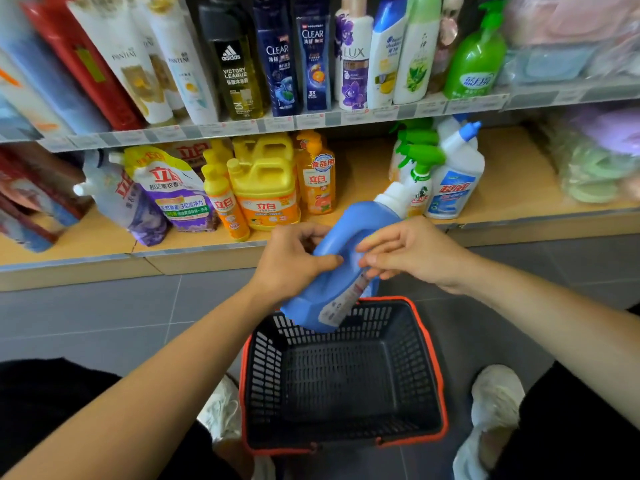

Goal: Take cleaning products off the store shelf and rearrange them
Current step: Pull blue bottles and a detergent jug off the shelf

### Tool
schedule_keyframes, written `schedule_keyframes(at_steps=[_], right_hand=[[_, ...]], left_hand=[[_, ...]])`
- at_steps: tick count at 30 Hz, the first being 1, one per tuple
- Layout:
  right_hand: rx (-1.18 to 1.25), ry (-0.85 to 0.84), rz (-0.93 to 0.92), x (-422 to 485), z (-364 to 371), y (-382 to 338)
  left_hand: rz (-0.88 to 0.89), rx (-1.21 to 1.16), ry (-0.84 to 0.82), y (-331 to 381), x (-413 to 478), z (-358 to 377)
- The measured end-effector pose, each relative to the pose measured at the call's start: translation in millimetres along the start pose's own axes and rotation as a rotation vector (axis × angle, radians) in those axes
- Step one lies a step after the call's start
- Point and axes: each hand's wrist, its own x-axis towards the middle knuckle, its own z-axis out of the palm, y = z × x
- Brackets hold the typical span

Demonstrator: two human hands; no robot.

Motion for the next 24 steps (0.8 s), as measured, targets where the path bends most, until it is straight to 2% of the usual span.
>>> schedule_keyframes(at_steps=[4, 7, 11, 15, 20, 24], right_hand=[[-0.43, 0.223, -0.247, -9.2, -2.4, 24.5], [-0.569, 0.196, -0.38, -18.6, 7.4, 40.1], [-0.507, 0.082, -0.361, -22.5, 30.2, 44.5], [-0.396, 0.08, -0.319, -26.4, 52.6, 39.1], [-0.404, 0.014, -0.321, -37.1, 70.4, 51.5], [-0.289, -0.049, -0.272, -39.8, 75.5, 58.1]], left_hand=[[-0.104, -0.154, 0.065, -6.6, -10.0, -1.4], [-0.148, -0.264, 0.147, -5.2, -11.3, -6.6], [-0.128, -0.364, 0.222, 3.6, -8.4, -11.2], [-0.093, -0.45, 0.275, 14.9, -4.9, -14.2], [-0.074, -0.466, 0.307, 23.7, -2.6, -22.2], [-0.065, -0.454, 0.307, 26.1, -4.3, -25.2]])
